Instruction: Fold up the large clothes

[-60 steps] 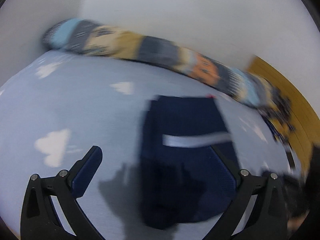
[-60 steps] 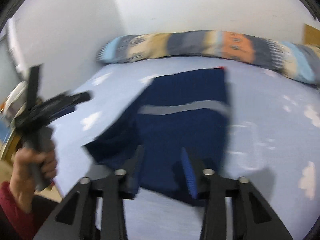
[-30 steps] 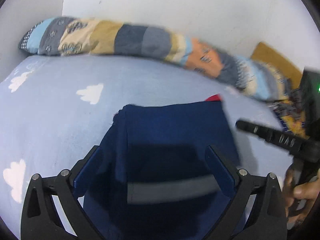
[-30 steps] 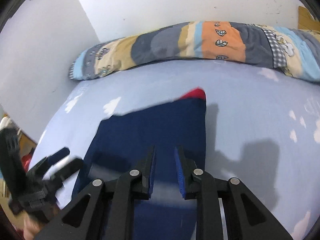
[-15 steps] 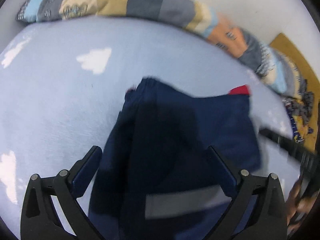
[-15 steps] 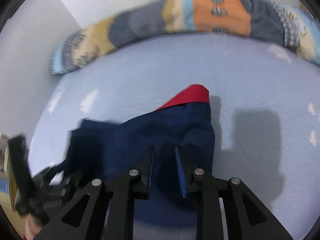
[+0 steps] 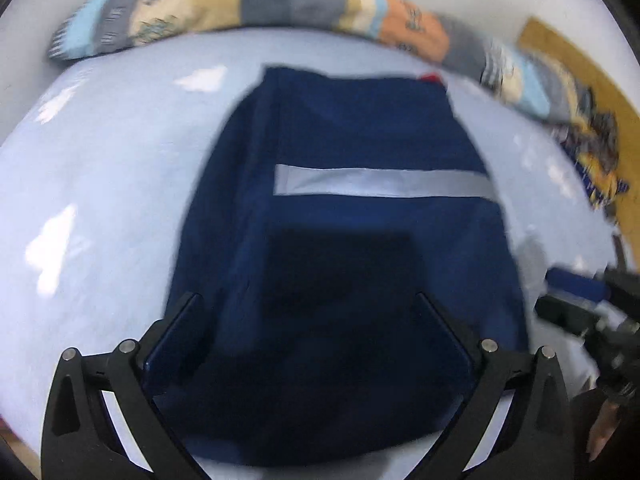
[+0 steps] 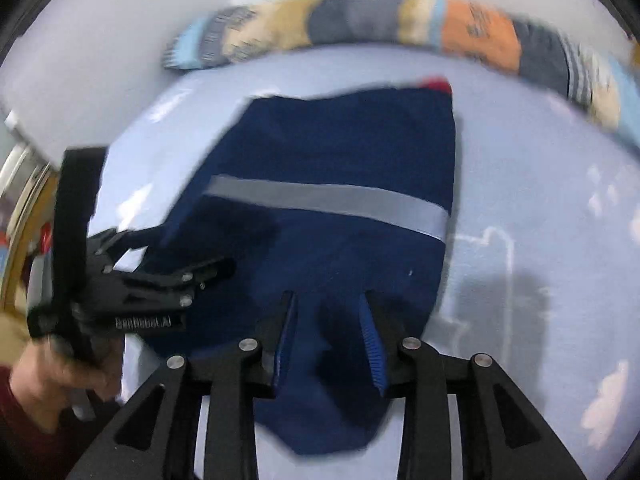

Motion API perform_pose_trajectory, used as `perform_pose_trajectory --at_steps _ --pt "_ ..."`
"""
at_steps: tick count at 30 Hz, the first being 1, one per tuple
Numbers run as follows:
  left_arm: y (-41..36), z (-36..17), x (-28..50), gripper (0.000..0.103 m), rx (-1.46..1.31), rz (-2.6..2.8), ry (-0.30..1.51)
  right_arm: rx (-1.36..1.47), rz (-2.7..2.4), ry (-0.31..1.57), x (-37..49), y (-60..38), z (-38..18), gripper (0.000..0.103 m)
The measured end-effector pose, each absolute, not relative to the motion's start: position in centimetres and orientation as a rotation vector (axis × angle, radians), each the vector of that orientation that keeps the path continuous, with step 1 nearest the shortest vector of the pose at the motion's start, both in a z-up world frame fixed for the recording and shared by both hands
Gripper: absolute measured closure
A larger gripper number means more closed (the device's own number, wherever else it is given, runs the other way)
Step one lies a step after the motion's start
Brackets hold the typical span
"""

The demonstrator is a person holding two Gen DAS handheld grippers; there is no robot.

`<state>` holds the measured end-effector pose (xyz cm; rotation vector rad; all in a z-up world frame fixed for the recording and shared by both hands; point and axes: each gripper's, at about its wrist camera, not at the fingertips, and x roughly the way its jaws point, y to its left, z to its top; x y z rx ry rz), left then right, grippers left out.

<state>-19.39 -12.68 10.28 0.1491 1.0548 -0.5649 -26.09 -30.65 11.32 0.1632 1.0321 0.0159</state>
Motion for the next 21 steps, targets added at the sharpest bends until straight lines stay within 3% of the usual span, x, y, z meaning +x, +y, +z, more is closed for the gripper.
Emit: perform_pose_trajectory --at_steps 4,9,16,21 --pt "-10.6 10.3 -23.5 0.000 0.166 -0.508 1.003 0.131 0.028 1.024 -30.1 -28.9 10.7 0.069" --pt "-12.2 6.3 -23.1 0.000 0.276 -0.400 1.047 0.155 0.020 1.081 -29.8 -29.1 5.2 0.067" --pt "-12.2 6.1 -23.7 0.000 0.217 -0.341 0.970 0.199 0.054 1.077 -29.6 -30.0 5.2 0.062" --pt "-12.2 5.7 -25.0 0.000 0.203 -0.285 0.905 0.157 0.075 1.072 -29.9 -29.0 5.0 0.045"
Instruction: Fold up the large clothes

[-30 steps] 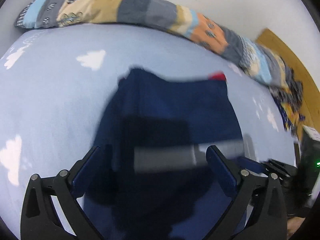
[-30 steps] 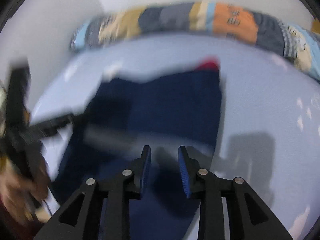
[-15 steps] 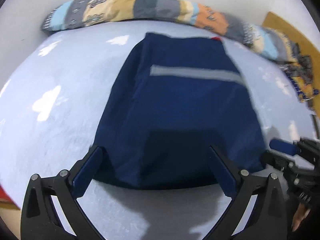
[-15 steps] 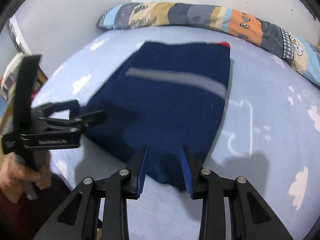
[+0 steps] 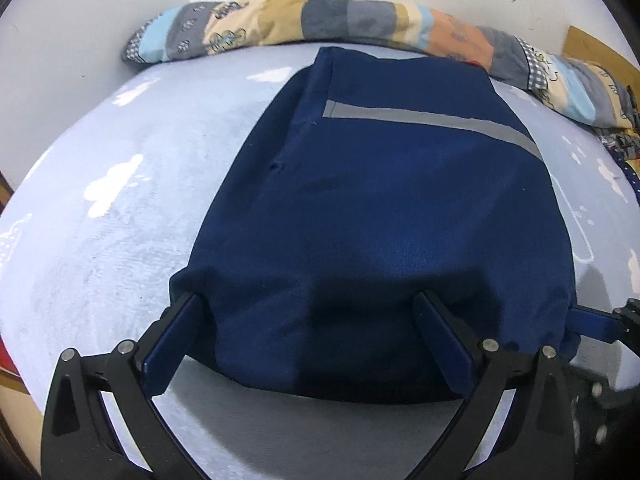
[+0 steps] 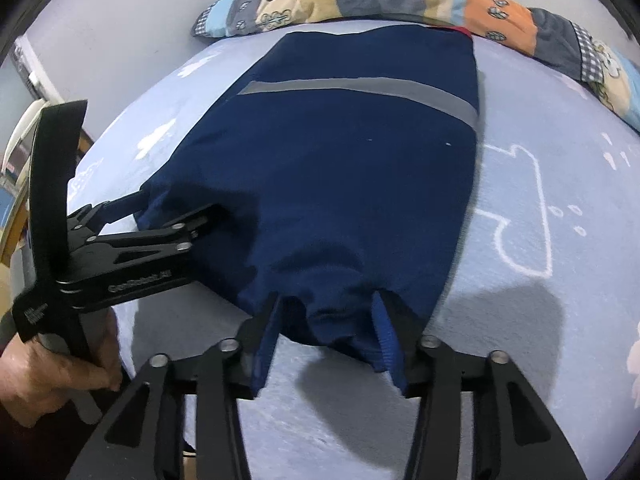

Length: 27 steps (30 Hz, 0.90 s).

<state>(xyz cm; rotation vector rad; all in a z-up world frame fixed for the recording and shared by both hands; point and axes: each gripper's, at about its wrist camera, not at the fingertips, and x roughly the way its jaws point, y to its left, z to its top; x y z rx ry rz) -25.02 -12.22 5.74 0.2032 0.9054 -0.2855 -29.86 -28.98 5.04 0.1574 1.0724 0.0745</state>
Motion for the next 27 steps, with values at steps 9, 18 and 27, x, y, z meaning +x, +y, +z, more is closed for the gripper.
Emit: perform_pose_trajectory --at_steps 9,18,27 --pt "-12.4 5.8 -25.0 0.000 0.196 -0.274 0.892 0.079 0.072 1.074 -30.0 -27.3 4.7 0.035" --pt "-12.4 5.8 -25.0 0.000 0.199 -0.277 0.891 0.128 0.079 1.069 -30.1 -27.9 4.8 0.034" --pt "-12.5 5.7 -25.1 0.000 0.199 -0.275 0.887 0.153 0.085 1.069 -30.1 -28.4 5.0 0.034"
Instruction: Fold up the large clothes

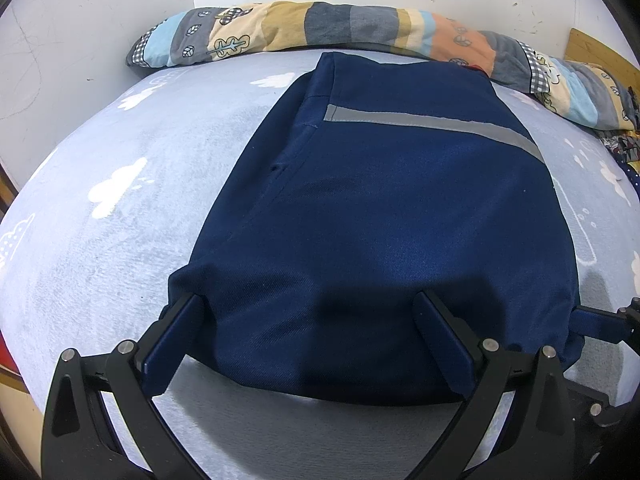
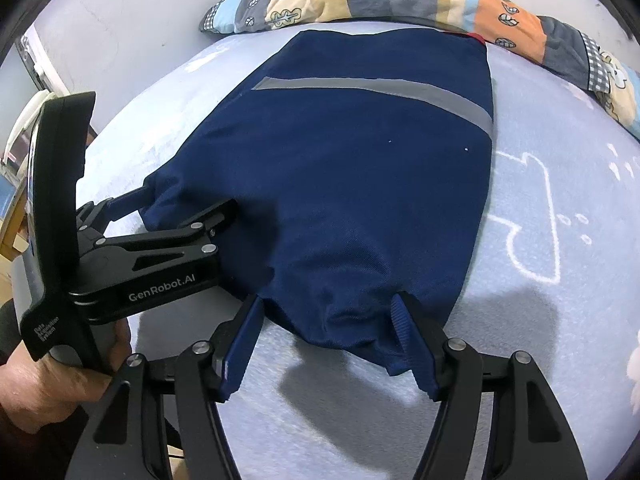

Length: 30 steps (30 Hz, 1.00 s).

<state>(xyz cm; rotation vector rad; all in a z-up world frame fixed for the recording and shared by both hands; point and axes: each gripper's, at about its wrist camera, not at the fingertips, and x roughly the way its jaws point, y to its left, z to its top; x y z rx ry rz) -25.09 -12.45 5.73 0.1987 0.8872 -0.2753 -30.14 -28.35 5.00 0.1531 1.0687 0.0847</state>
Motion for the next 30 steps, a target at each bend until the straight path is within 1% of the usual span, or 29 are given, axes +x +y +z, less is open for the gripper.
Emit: perform_pose_trajectory --at_steps 5,10,12,14,15,19,20,21,22,24,26,30 --pt "-12.5 5.8 -25.1 0.000 0.196 -0.275 0.887 0.184 0.092 1.047 -30.2 -29.0 5.9 0.035" --pt "-12.5 5.8 -25.1 0.000 0.197 -0.275 0.887 0.199 0.065 0.961 -30.7 -29.9 7.7 0.036" --pt "-12.5 5.8 -25.1 0.000 0.197 -0.276 0.887 0.199 0.059 0.972 -30.5 -29.9 7.5 0.036" --pt "-12.5 5.8 -25.1 0.000 0.198 -0.275 0.887 0.208 0.056 1.045 -29.9 -29.9 5.9 0.038" --pt "-12.6 5.8 -25.1 0.000 0.204 -0.275 0.887 0.213 0.044 1.074 -29.7 -29.9 5.1 0.037" --pt "-12.6 6.0 -25.1 0.000 0.198 -0.278 0.889 0.185 0.039 1.064 -29.5 -29.5 5.3 0.035" --pt "-12.5 6.1 -25.0 0.000 0.194 -0.283 0.893 0.186 0.036 1.052 -29.7 -29.5 5.7 0.037" --pt "-12.4 6.3 -24.9 0.000 0.187 -0.291 0.901 0.189 0.035 1.030 -29.8 -29.6 6.2 0.041" --pt "-12.3 6.5 -24.7 0.000 0.186 -0.296 0.909 0.194 0.039 0.993 -30.1 -29.7 7.0 0.043" --pt "-12.2 7.5 -24.3 0.000 0.194 -0.302 0.897 0.183 0.033 0.936 -30.4 -29.7 8.3 0.043" --pt "-11.6 9.1 -22.8 0.000 0.146 -0.350 0.924 0.176 -0.002 0.896 -30.3 -30.4 9.3 0.040" --pt "-7.6 12.0 -17.8 0.000 -0.047 -0.407 0.978 0.366 -0.011 0.902 -29.1 -35.1 9.2 0.040"
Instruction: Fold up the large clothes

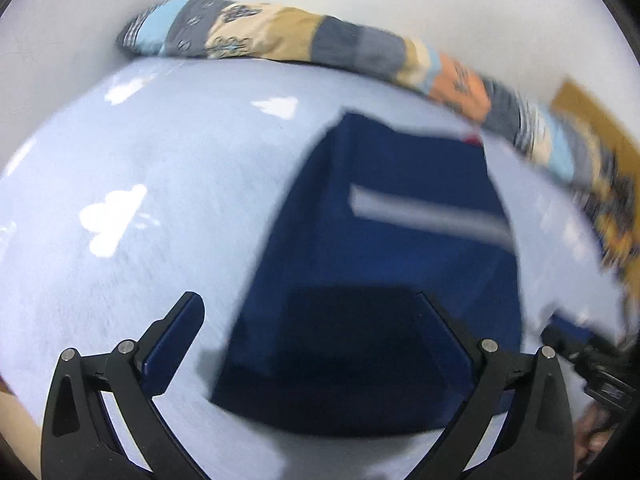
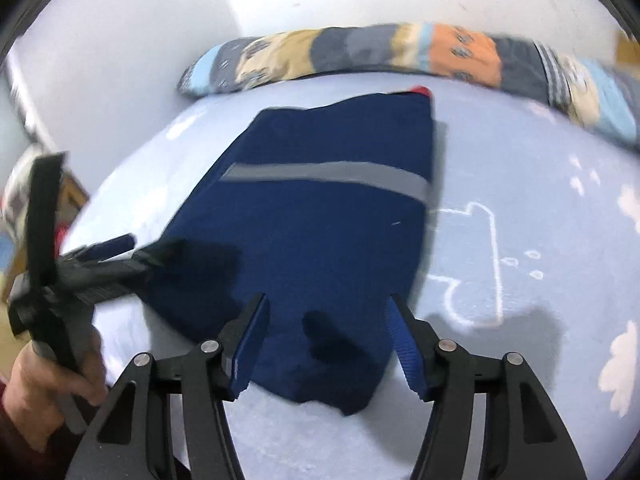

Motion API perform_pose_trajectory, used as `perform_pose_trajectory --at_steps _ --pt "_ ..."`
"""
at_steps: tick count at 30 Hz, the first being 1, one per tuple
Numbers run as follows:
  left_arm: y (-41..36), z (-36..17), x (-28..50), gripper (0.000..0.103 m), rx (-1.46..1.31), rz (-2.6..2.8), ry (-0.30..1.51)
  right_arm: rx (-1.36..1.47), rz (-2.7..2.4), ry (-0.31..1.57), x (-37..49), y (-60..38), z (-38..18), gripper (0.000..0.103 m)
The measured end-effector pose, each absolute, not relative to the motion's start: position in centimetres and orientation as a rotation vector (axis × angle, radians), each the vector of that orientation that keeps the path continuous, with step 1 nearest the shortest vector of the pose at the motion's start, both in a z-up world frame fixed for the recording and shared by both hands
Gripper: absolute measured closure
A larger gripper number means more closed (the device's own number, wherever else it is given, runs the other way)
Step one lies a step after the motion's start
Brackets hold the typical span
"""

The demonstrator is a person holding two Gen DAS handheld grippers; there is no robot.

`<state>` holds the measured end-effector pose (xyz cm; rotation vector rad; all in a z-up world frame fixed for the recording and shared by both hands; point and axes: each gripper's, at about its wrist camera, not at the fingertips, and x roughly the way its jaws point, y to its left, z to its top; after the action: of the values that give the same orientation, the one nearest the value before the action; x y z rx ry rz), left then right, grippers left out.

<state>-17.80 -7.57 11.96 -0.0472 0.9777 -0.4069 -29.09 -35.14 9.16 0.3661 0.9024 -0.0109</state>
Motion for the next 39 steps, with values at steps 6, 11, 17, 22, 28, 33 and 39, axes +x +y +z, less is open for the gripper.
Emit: perform_pose_trajectory --at_steps 6,11,17,22,28,33,39 --pt "-4.7 6.9 -9.5 0.000 -0.370 -0.605 1.336 0.756 0.015 0.899 -28.8 -42.3 6.6 0.038" --pt "-7.2 3.3 -6.6 0.000 -0.445 -0.738 1.481 0.884 0.044 0.907 -27.6 -43.6 4.8 0.037" --pt "-8.8 2.2 -4.6 0.000 -0.523 -0.881 1.505 0.944 0.060 0.929 -26.0 -44.7 2.5 0.036" --pt "-10.4 2.0 -3.6 0.000 -0.561 -0.942 1.503 1.009 0.087 0.901 -25.1 -45.7 0.7 0.035" --pt "-12.1 1.8 -3.2 0.000 -0.590 -0.991 1.502 1.064 0.236 0.861 -21.3 -45.7 -0.2 0.031" --pt "-13.6 2.8 -4.2 0.000 -0.556 -0.958 1.437 1.007 0.314 0.870 -19.1 -44.7 -0.3 0.027" --pt "-15.8 6.2 -7.3 0.045 -0.311 -0.881 1.343 0.832 0.271 0.875 -19.3 -43.4 2.6 0.067"
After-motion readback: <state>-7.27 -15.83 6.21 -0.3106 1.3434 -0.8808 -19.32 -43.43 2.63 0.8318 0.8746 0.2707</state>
